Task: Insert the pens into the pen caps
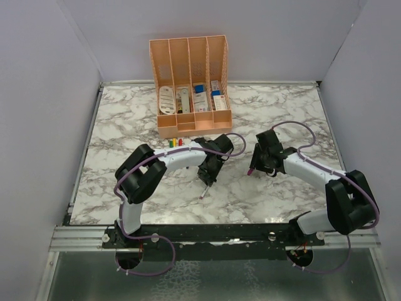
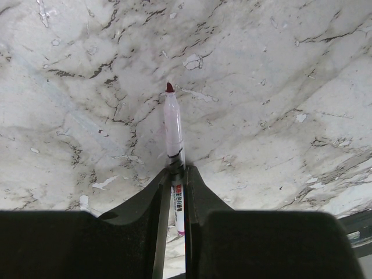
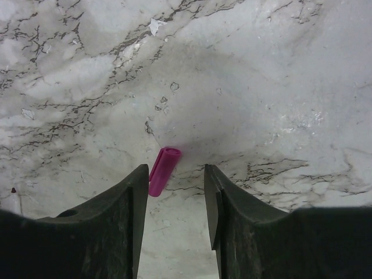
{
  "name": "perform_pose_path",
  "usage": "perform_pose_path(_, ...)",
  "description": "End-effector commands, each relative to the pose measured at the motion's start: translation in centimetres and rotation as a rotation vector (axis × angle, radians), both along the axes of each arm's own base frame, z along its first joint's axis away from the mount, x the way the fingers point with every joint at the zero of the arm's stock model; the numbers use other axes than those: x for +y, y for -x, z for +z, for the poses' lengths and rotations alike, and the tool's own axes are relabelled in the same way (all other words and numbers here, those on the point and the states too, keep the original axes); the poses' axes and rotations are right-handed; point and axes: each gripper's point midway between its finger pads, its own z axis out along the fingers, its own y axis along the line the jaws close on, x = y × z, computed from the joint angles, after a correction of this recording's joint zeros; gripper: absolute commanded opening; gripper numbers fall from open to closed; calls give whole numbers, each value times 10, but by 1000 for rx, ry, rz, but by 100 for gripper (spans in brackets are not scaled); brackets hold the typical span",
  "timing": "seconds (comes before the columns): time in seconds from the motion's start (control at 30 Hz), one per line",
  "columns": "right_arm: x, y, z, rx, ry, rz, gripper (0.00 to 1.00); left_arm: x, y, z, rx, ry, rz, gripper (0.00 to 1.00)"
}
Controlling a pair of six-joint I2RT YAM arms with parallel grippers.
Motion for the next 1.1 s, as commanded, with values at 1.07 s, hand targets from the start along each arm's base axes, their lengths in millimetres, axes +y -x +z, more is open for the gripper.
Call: perform_pose_path(1.07, 15, 25, -40, 153, 7, 107, 30, 60, 14, -63, 96, -277, 6, 0)
